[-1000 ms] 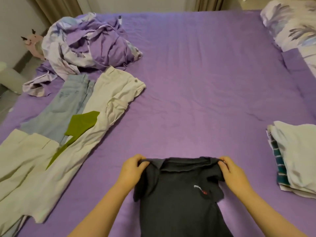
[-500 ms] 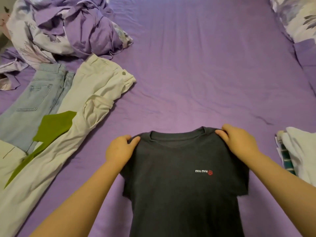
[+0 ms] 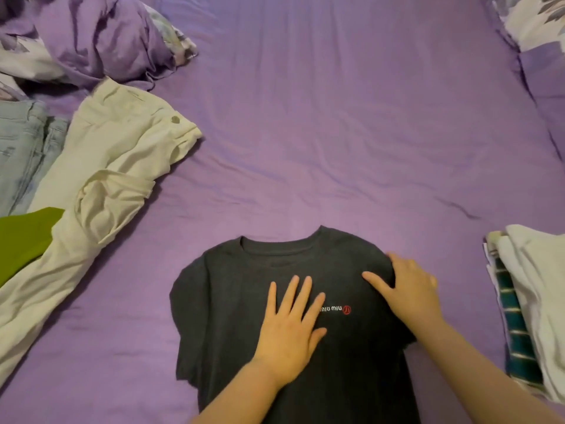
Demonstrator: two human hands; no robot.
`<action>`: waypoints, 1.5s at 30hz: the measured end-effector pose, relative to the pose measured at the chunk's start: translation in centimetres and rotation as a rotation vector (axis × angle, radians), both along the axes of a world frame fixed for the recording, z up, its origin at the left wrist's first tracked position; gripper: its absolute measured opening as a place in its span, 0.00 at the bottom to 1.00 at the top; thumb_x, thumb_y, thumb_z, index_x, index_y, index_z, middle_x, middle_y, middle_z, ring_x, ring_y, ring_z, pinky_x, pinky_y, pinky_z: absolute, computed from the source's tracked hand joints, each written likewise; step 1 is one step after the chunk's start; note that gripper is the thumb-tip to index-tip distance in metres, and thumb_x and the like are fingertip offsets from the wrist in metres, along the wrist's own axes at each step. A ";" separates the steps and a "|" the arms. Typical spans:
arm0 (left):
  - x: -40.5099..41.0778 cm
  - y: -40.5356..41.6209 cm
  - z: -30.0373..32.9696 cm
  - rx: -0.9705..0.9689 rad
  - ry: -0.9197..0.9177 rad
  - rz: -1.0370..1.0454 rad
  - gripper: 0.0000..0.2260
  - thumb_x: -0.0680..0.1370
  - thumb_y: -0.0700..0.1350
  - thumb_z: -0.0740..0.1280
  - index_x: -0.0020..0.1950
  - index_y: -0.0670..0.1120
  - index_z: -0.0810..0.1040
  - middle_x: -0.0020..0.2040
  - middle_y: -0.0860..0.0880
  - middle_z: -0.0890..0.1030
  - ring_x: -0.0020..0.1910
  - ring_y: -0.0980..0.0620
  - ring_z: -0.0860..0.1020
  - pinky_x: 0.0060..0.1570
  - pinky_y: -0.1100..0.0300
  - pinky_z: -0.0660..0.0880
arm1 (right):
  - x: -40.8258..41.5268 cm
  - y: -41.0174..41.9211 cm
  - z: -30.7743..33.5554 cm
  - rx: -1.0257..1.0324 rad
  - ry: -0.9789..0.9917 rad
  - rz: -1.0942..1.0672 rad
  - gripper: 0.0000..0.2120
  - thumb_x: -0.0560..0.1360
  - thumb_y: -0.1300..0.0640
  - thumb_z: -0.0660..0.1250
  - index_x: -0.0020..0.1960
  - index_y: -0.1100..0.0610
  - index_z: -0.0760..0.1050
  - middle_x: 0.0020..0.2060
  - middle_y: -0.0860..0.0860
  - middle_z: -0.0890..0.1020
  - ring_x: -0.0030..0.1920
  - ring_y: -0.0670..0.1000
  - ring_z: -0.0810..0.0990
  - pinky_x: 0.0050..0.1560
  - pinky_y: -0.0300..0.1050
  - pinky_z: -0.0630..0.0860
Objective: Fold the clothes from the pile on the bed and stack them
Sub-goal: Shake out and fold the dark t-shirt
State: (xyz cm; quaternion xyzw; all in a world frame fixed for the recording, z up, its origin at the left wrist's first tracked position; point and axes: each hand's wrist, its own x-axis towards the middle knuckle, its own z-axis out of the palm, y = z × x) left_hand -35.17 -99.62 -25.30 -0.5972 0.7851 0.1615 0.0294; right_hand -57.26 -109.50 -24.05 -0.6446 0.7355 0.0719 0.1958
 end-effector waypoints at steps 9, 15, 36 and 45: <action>-2.6 -5.2 -1.3 0.112 -0.125 -0.073 0.31 0.77 0.69 0.39 0.75 0.57 0.33 0.75 0.49 0.32 0.73 0.43 0.28 0.67 0.35 0.27 | -3.2 -4.4 0.9 -0.026 -0.243 -0.061 0.09 0.76 0.52 0.67 0.53 0.55 0.73 0.48 0.54 0.79 0.52 0.59 0.78 0.42 0.46 0.67; -6.2 -7.4 -0.9 0.052 -0.153 -0.073 0.32 0.78 0.67 0.41 0.75 0.53 0.33 0.76 0.46 0.33 0.72 0.42 0.27 0.67 0.35 0.27 | -3.2 1.5 0.9 -0.054 -0.581 -0.509 0.37 0.69 0.39 0.71 0.70 0.55 0.63 0.62 0.53 0.76 0.62 0.57 0.75 0.58 0.53 0.74; 2.3 0.5 1.1 -0.051 -0.091 0.072 0.20 0.77 0.54 0.63 0.68 0.50 0.76 0.69 0.44 0.73 0.68 0.41 0.71 0.66 0.38 0.66 | 3.4 6.2 0.9 -0.162 -0.249 0.366 0.31 0.78 0.50 0.64 0.76 0.57 0.58 0.74 0.53 0.64 0.68 0.55 0.71 0.63 0.52 0.72; 12.9 1.3 3.4 -0.055 0.083 0.682 0.28 0.77 0.43 0.68 0.74 0.40 0.64 0.72 0.37 0.67 0.69 0.36 0.68 0.67 0.41 0.66 | 8.0 6.2 -0.2 0.081 0.180 0.457 0.38 0.71 0.33 0.27 0.77 0.49 0.35 0.78 0.53 0.42 0.77 0.54 0.37 0.74 0.60 0.40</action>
